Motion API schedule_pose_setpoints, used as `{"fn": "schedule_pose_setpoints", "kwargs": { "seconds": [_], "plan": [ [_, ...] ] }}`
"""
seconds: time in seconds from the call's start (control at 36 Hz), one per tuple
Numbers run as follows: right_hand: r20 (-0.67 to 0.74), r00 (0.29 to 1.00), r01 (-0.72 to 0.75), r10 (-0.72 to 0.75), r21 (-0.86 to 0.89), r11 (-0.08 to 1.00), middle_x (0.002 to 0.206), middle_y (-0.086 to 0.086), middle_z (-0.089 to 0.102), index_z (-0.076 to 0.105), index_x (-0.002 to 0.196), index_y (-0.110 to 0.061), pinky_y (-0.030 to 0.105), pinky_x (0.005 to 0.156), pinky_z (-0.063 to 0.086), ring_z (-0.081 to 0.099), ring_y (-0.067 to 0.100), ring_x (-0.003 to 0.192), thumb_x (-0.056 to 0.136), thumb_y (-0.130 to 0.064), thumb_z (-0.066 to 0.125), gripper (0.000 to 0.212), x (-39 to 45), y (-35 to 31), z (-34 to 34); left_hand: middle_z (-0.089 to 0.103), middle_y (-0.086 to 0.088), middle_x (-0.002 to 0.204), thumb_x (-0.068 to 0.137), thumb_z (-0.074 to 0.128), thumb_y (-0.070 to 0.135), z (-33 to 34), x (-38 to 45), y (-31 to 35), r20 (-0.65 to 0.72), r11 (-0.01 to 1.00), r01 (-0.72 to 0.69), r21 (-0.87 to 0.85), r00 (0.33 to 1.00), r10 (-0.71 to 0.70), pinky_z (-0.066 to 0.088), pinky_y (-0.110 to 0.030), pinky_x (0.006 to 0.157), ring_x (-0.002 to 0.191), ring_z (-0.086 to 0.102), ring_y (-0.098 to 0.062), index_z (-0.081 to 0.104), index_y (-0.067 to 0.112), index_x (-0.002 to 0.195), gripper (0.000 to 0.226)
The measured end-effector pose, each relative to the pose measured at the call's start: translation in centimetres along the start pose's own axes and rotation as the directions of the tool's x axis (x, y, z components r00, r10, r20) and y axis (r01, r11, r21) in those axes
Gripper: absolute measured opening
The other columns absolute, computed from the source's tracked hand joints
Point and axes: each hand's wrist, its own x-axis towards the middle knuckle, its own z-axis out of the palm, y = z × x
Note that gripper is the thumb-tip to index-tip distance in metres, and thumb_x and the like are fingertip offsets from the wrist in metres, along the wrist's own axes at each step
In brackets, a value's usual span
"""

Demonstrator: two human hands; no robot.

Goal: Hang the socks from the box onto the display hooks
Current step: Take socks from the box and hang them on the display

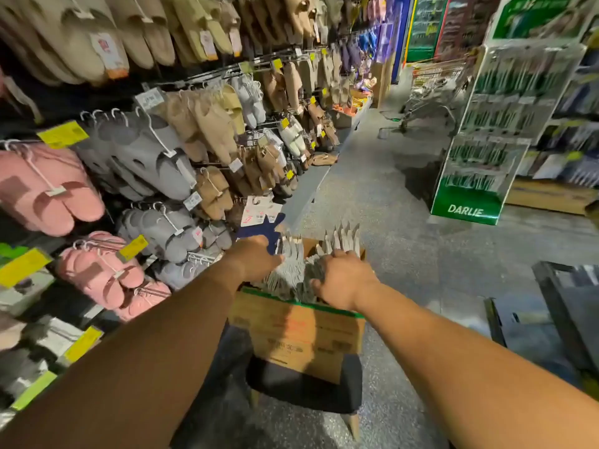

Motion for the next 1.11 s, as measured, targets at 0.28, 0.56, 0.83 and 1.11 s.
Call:
{"fn": "schedule_pose_setpoints", "kwargs": {
  "seconds": [0.28,0.56,0.83,1.11],
  "plan": [
    [0.097,0.98,0.184,-0.175,-0.088,0.979,0.144,0.002,0.043,0.045,0.14,-0.028,0.051,0.109,0.029,0.03,0.028,0.138,0.081,-0.063,0.056,0.07,10.4,3.1,2.2,0.064,-0.013,0.107,0.101,0.051,0.026,2.1,9.9,4.1,0.172,0.997,0.038,0.065,0.984,-0.049,0.051,-0.038,0.08,0.093,0.062,-0.026,0.058,0.001,0.122,0.033],
    [0.245,0.893,0.404,-0.378,-0.066,0.912,0.15,0.003,0.038,0.037,0.148,-0.024,0.044,0.118,0.023,0.03,0.023,0.142,0.081,-0.066,0.06,0.082,13.6,5.2,4.0,0.049,-0.017,0.145,0.09,0.054,0.054,6.8,14.3,3.2,0.248,0.977,0.185,0.103,0.947,-0.205,0.045,-0.049,0.105,0.127,0.053,-0.038,0.022,0.018,0.154,0.08],
    [0.329,0.886,0.355,-0.326,-0.031,0.934,0.15,-0.001,0.035,0.041,0.147,-0.027,0.047,0.12,0.021,0.027,0.026,0.142,0.084,-0.059,0.061,0.074,13.7,4.5,4.4,0.056,-0.017,0.128,0.088,0.062,0.018,7.4,15.6,2.3,0.299,0.971,0.235,0.03,0.925,-0.234,0.053,-0.039,0.083,0.106,0.061,-0.031,0.008,0.013,0.155,0.086],
    [0.395,0.876,0.312,-0.275,-0.032,0.95,0.158,-0.003,0.032,0.028,0.153,-0.03,0.051,0.12,0.006,0.014,0.021,0.15,0.086,-0.057,0.061,0.08,13.8,4.4,3.7,0.022,-0.017,0.164,0.096,0.052,0.015,7.9,15.6,2.6,0.383,0.99,0.133,0.056,0.913,-0.144,0.056,-0.042,0.092,0.114,0.062,-0.03,-0.01,0.042,0.157,0.091]
  ]
}}
